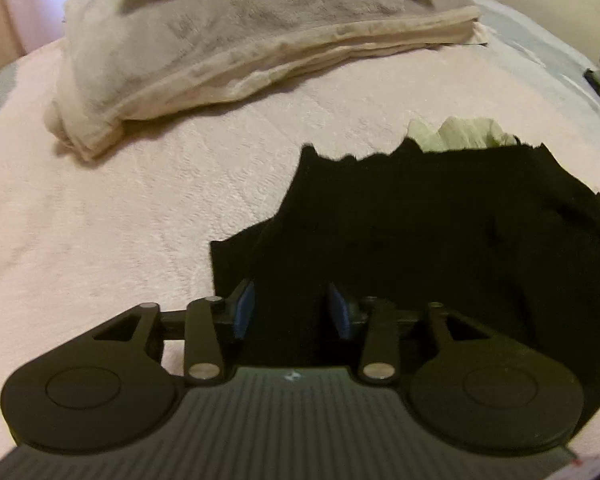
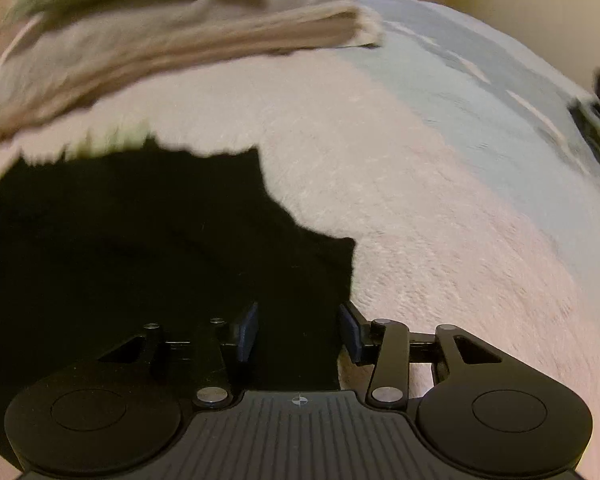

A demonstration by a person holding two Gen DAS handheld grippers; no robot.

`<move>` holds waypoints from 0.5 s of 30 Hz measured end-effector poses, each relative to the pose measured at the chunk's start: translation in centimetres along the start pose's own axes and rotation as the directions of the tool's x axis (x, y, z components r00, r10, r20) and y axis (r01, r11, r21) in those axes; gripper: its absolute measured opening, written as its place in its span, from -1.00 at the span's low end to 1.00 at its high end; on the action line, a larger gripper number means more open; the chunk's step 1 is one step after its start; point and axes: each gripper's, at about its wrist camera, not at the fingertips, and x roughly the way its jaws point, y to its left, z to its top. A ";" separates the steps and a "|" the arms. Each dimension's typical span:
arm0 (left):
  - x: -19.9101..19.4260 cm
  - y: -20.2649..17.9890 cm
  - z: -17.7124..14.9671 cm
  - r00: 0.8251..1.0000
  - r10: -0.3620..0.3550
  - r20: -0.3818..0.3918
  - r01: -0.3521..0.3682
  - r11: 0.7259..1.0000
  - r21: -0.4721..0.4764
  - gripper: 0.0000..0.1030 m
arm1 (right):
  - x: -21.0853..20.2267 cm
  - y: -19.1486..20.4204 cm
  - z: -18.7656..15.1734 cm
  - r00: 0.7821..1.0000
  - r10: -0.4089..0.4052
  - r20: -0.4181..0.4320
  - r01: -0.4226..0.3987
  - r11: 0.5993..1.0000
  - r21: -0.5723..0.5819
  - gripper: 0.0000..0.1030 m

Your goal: Fold large clothes

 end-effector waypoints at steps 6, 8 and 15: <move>-7.2 -2.0 -0.7 0.992 0.082 -0.091 -0.088 0.994 -0.071 0.34 | -8.0 2.9 -1.3 0.998 0.058 -0.027 -0.056 0.997 0.059 0.28; -9.0 -2.5 -1.7 0.988 0.076 -0.131 -0.089 0.991 -0.098 0.38 | -10.2 4.4 -2.9 0.993 0.089 -0.073 -0.083 0.993 0.088 0.38; -13.8 -5.6 -8.1 0.962 0.096 -0.254 -0.124 0.988 -0.097 0.49 | -14.7 8.4 -7.4 0.972 0.143 -0.185 -0.120 0.984 0.131 0.42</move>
